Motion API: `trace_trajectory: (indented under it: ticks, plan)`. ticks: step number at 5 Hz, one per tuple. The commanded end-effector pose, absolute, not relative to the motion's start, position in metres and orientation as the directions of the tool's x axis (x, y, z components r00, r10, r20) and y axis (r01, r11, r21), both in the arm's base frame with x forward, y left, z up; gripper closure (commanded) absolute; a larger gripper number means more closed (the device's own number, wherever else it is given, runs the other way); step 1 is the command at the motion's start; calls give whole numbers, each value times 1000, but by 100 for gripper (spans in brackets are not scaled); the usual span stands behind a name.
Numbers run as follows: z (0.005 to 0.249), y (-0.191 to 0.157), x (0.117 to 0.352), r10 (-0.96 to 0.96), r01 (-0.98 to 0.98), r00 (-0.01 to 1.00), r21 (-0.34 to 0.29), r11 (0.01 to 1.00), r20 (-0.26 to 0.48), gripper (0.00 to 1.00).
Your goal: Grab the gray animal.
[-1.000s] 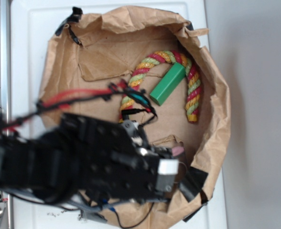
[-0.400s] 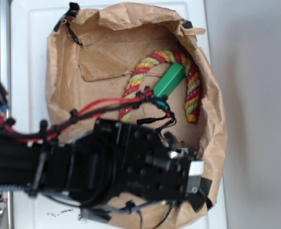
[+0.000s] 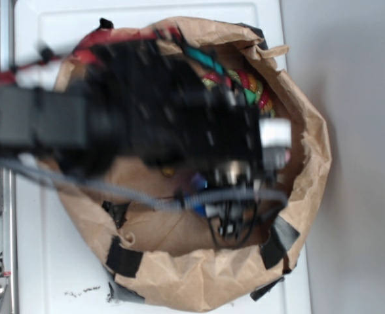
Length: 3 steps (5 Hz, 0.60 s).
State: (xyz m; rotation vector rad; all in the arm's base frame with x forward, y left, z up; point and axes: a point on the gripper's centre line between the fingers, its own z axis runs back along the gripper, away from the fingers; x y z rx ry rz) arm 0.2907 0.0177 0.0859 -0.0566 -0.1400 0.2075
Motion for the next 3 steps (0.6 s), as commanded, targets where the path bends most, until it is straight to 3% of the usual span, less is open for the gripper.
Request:
trace_trajectory:
  ticks: [1, 2, 3]
  plan:
    - [147, 31, 249, 97, -75, 967, -98, 992, 234, 100]
    - [164, 14, 225, 68, -49, 972, -91, 995, 226, 100]
    - [165, -8, 222, 63, -55, 963, -39, 998, 260, 100]
